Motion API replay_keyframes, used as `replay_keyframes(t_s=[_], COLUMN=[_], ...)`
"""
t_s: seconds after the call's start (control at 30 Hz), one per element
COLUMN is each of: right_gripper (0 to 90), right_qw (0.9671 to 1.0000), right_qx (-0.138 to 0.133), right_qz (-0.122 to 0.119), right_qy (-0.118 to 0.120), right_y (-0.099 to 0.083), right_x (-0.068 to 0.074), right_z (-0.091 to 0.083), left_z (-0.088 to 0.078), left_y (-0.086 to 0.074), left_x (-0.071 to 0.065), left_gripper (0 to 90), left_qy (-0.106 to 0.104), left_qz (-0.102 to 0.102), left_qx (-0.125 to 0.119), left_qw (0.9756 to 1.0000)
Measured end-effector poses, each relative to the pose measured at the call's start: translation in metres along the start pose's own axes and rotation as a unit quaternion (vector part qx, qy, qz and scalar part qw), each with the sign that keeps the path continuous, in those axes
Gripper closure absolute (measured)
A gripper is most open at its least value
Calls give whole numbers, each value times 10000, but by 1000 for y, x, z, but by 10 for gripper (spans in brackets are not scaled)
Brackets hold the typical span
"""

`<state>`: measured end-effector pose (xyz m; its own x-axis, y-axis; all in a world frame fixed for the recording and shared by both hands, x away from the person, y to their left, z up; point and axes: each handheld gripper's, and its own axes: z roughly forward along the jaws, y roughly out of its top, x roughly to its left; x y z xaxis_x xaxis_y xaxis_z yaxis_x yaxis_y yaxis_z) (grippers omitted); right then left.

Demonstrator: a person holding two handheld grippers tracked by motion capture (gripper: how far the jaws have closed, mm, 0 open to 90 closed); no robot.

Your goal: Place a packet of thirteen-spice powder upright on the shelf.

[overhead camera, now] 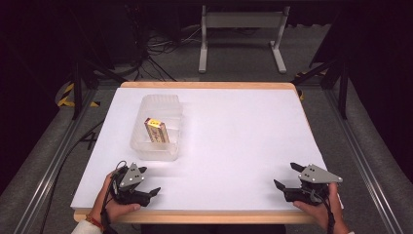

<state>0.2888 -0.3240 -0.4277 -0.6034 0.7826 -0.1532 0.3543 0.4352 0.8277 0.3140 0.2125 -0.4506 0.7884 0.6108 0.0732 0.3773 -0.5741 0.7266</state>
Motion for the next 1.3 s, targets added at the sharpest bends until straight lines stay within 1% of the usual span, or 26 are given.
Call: replay_keyframes(t_s=[0.03, 0.07, 0.17, 0.3, 0.33, 0.4, 0.43, 0.5, 0.53, 0.57, 0.63, 0.67, 0.7, 0.73, 0.8, 0.9, 0.93, 1.07, 1.13, 1.2, 1.27, 1.3], right_gripper=[183, 183, 183, 182, 182, 181, 181, 181, 181, 181, 181, 181, 181, 181, 181, 181, 181, 180, 181, 180, 180, 180], right_qw=[10000, 10000, 10000, 10000, 10000, 9999, 9999, 9999, 9999, 9999, 9999, 9999, 9999, 9999, 9999, 9999, 9998, 9998, 9997, 9997, 9997, 9998], right_qx=[0, -7, -27, -42, -49, -51, -45, -33, -39, -45, -79, -95, -96, -92, -87, -90, -81, -98, -84, -81, -72, -70], right_qz=[0, 3, -9, -53, -66, -74, -96, -122, -118, -109, -82, -69, -70, -89, -107, -120, -152, -177, -194, -220, -200, -196], right_qy=[0, 2, 14, 41, 43, 70, 74, 87, 83, 82, 70, 67, 65, 63, 53, 62, 48, 51, 73, 77, 82, 77], right_y=[0, 0, 1, 3, 4, 5, 5, 4, 4, 4, 4, 5, 5, 5, 5, 6, 6, 8, 9, 8, 8, 7], right_x=[0, 0, -1, -1, -1, 0, 0, 0, 0, 0, -1, -1, -1, -1, -1, 0, 0, 3, 4, 4, 3, 3], right_z=[0, 0, 1, 4, 4, 6, 6, 6, 6, 6, 4, 4, 4, 4, 4, 5, 5, 5, 6, 7, 8, 8], left_z=[0, -2, -7, -13, -15, -18, -20, -23, -24, -24, -24, -24, -25, -25, -26, -27, -27, -29, -29, -28, -27, -27], left_y=[0, -3, -9, -17, -19, -22, -24, -26, -27, -27, -28, -28, -29, -29, -29, -30, -31, -33, -32, -32, -31, -31], left_x=[0, 1, 6, 10, 12, 15, 16, 18, 19, 19, 20, 21, 21, 21, 21, 22, 22, 22, 22, 21, 21, 21], left_gripper=[158, 158, 138, 129, 123, 120, 119, 116, 115, 115, 106, 105, 104, 104, 102, 99, 99, 90, 89, 89, 89, 92], left_qy=[0, 56, 114, 189, 262, 318, 289, 394, 414, 389, 437, 430, 450, 479, 522, 507, 501, 542, 520, 489, 475, 486], left_qz=[0, -35, -231, -400, -423, -529, -618, -657, -704, -774, -745, -768, -827, -795, -860, -842, -903, -913, -909, -875, -900, -867], left_qx=[0, 18, -32, -107, -95, -189, -263, -348, -389, -441, -383, -392, -421, -460, -493, -488, -479, -521, -544, -511, -495, -472], left_qw=[10000, 10000, 9997, 9990, 9987, 9979, 9973, 9965, 9959, 9953, 9955, 9953, 9947, 9946, 9937, 9940, 9935, 9930, 9930, 9936, 9936, 9939])
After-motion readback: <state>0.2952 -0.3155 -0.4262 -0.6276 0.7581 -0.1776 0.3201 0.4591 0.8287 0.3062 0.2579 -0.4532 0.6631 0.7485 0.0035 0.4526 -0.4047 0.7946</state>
